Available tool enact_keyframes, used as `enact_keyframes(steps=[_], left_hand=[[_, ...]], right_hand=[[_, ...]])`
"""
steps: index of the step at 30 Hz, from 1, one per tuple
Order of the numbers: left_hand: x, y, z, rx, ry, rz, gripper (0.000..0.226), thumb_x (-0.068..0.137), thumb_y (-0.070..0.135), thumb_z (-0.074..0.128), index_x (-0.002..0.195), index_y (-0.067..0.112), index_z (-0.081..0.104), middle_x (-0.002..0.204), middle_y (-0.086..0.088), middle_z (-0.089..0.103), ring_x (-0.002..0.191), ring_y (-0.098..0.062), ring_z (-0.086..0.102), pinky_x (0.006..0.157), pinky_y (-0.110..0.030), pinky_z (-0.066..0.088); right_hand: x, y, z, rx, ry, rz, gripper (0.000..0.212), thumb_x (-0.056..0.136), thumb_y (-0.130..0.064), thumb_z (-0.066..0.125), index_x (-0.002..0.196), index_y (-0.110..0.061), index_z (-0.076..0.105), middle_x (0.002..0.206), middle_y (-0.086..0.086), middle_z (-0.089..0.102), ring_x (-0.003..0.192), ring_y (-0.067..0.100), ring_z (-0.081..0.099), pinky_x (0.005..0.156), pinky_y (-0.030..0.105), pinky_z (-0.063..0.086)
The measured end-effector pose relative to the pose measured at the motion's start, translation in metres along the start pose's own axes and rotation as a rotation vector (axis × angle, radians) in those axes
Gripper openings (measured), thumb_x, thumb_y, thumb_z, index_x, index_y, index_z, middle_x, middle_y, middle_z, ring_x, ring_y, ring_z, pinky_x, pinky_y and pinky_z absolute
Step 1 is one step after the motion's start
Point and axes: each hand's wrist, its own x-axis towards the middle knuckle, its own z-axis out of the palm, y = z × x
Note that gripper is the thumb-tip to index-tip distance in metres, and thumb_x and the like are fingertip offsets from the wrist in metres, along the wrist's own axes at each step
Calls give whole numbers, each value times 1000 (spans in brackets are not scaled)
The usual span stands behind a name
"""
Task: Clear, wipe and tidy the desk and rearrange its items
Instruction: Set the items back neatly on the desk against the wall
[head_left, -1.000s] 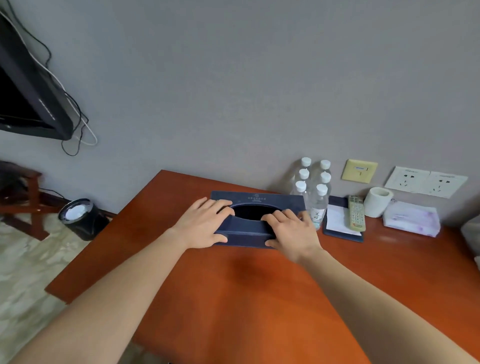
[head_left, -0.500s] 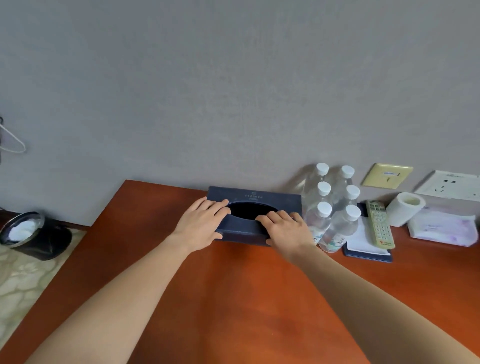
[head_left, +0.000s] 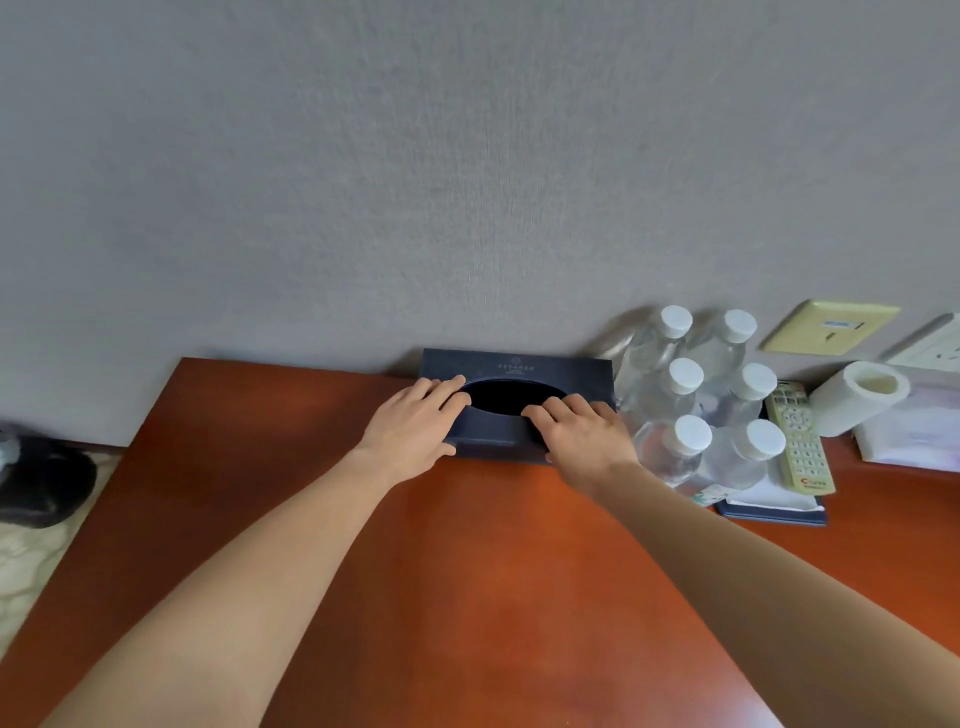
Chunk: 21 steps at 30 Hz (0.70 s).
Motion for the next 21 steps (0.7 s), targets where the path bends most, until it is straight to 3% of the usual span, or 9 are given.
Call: enact_keyframes(steps=[10,13,17,21], left_hand=[[11,-4,9,-55,25,-10,69,93,34,65,151,16,31,165,0,13,149,-23,21,114,-36,34],[7,-5,14,-49,-11,-7,78,96,31,62,157,15,16,166,-2,-1,153,-23,6,122,-36,18],[-4,-4,9,75,-133,13,102,94,51,56,155,13,-16,163,-3,-20,152,-21,-13,123,-43,-6],[-20,5,-5,80,-185,41,106,92,63,50,154,13,-19,163,-3,-21,150,-21,-19,121,-47,-13]], right_hand=[[11,6,3,-26,5,14,66,92,-19,59,147,-28,25,135,-5,45,126,22,39,103,37,32],[11,8,2,-20,-26,5,69,93,-18,57,150,-29,20,142,-3,41,132,23,35,106,37,30],[8,5,-8,58,-118,-1,74,97,-15,53,156,-24,9,160,1,19,147,23,16,118,39,21],[-10,3,-20,109,-212,-32,85,97,-30,58,157,-22,-2,165,-2,-1,151,18,-1,123,38,5]])
